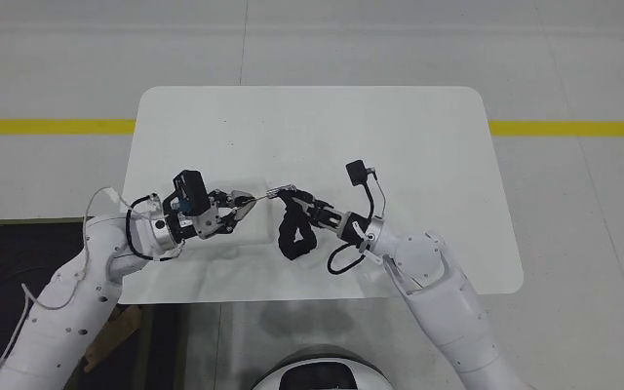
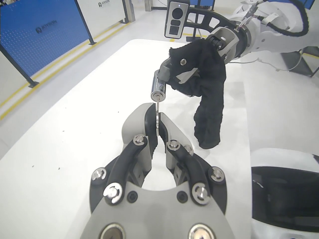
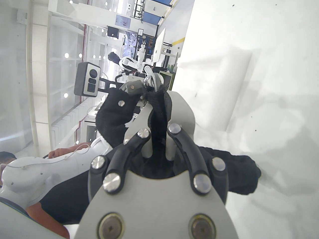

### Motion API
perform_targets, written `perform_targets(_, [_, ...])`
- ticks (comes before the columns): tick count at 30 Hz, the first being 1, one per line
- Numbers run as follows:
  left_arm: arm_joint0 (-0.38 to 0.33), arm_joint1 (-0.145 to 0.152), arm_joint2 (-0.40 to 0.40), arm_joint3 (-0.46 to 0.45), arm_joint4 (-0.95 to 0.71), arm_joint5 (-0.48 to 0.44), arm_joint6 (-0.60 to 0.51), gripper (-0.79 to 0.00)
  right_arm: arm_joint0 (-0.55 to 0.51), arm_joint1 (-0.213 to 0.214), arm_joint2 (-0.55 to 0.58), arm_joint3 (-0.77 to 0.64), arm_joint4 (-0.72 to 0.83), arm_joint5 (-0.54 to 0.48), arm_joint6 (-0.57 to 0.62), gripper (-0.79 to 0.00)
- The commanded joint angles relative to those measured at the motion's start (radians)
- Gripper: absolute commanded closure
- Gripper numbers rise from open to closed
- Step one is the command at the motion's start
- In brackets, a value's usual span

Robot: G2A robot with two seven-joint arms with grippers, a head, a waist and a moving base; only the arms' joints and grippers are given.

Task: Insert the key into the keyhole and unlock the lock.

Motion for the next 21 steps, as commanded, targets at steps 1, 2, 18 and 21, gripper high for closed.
perform_targets(1, [0.01,-0.002,-0.002,-0.004,0.126,0.047,0.1,0.0,0.003,0.0,-0.003,0.002,0.0,-0.002,0.001,0.0])
perform_targets(2, [0.017,-0.003,0.0,-0.002,0.174,0.066,0.146,0.0,0.005,0.0,-0.005,0.004,0.0,-0.002,0.001,0.0])
perform_targets(18, [0.061,-0.006,0.005,0.022,0.709,0.454,0.497,0.0,0.011,0.003,-0.015,0.011,0.002,0.001,0.004,0.0])
perform_targets(21, [0.062,-0.01,0.007,0.028,0.669,0.427,0.505,-0.785,0.008,0.005,-0.015,0.006,0.001,0.006,0.009,0.0])
